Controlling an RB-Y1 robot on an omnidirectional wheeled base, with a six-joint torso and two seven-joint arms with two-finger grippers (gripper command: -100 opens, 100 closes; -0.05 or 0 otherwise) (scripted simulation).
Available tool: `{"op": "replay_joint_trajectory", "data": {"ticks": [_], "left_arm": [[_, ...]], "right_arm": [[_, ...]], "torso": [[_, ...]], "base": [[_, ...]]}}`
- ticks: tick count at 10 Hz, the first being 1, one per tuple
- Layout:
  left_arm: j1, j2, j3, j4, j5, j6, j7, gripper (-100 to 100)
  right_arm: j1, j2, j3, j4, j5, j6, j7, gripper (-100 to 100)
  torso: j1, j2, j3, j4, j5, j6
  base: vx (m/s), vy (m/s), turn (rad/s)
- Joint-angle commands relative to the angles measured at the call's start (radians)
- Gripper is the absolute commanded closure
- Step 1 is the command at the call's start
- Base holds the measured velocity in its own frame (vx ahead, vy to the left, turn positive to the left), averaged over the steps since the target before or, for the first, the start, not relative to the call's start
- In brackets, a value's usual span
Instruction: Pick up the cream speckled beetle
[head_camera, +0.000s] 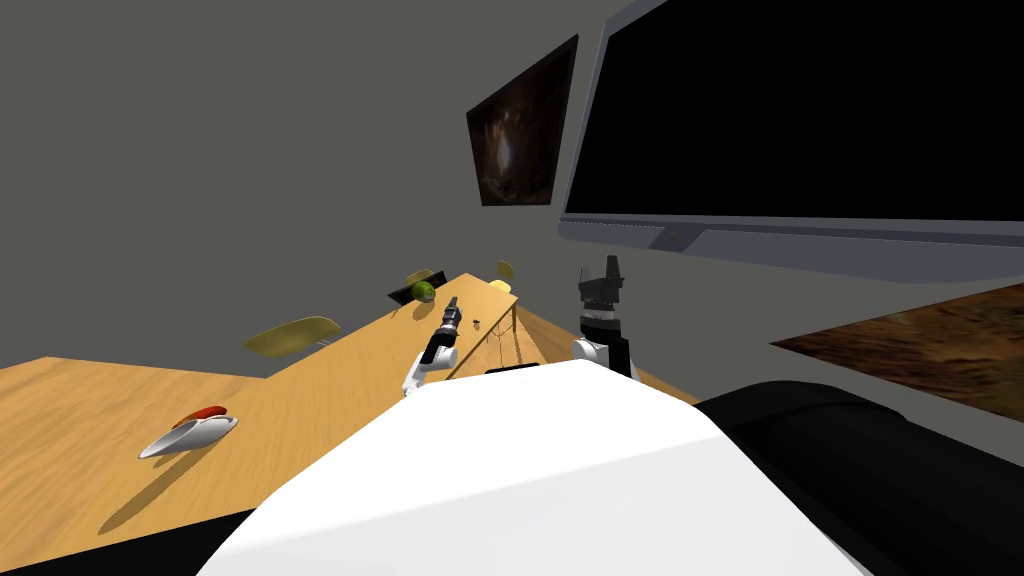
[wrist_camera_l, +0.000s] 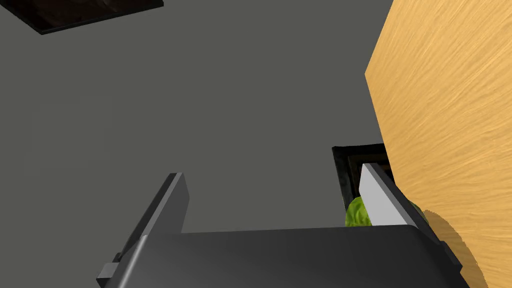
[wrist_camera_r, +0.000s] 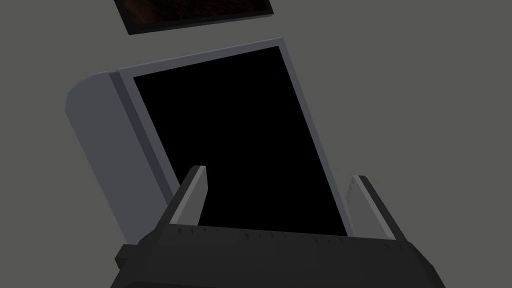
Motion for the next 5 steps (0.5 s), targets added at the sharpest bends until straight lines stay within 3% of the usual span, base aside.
{"op": "replay_joint_trajectory", "data": {"ticks": [1,5], "left_arm": [[-0.021,0.0,0.002,0.05,-0.014,0.05,-0.008,-100],[-0.046,0.015,0.014,0.138,-0.029,0.104,-0.011,-100]], "right_arm": [[0.0,0.0,0.0,0.0,0.0,0.0,0.0,0],[0.0,0.0,0.0,0.0,0.0,0.0,0.0,0]], "torso": [[0.0,0.0,0.0,0.0,0.0,0.0],[-0.001,0.0,0.0,0.0,0.0,0.0]], "base": [[0.051,-0.066,-0.021],[0.04,-0.05,-0.015]]}}
